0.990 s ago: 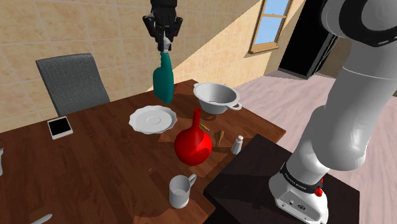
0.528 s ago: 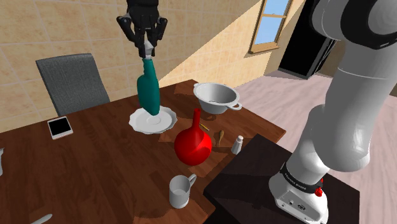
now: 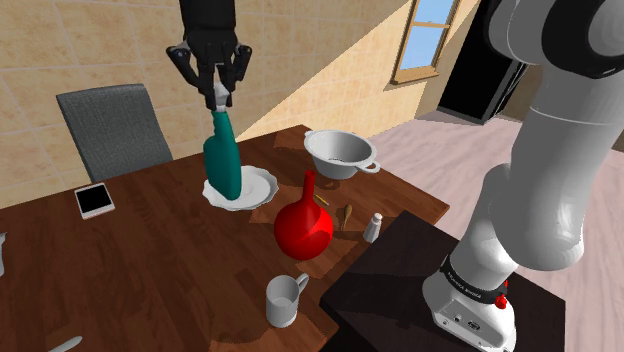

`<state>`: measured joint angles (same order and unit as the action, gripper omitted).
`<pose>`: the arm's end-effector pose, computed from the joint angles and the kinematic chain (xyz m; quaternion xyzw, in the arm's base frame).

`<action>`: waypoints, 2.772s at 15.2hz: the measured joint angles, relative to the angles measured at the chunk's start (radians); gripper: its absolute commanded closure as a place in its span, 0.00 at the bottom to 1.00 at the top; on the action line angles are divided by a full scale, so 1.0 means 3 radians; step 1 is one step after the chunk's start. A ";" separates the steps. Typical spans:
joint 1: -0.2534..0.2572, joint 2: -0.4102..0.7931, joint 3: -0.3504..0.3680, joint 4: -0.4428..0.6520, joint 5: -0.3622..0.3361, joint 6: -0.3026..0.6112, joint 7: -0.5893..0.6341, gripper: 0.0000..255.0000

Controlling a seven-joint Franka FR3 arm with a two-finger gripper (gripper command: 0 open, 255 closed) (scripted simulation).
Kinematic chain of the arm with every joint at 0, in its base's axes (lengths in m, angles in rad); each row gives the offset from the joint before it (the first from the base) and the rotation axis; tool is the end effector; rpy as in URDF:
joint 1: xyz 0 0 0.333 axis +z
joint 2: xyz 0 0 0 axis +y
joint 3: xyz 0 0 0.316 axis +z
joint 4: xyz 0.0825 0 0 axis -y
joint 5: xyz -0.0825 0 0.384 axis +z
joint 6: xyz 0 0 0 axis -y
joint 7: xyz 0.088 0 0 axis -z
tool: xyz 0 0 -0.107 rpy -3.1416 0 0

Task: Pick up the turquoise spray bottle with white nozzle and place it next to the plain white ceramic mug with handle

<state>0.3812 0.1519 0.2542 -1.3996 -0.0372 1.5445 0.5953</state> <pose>0.4908 0.3413 0.6178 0.9998 0.0182 -0.0012 0.0003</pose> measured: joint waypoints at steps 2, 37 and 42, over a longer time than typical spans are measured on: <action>-0.0004 -0.0021 -0.0001 -0.0123 0.0005 0.0102 0.0000 1.00; -0.0019 0.0034 -0.0018 -0.1638 -0.0022 0.1670 0.0033 1.00; -0.0018 0.0125 -0.0027 -0.1747 -0.0051 0.1867 0.0043 1.00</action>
<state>0.3757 0.1895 0.2461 -1.9237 -0.0524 2.1046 0.6083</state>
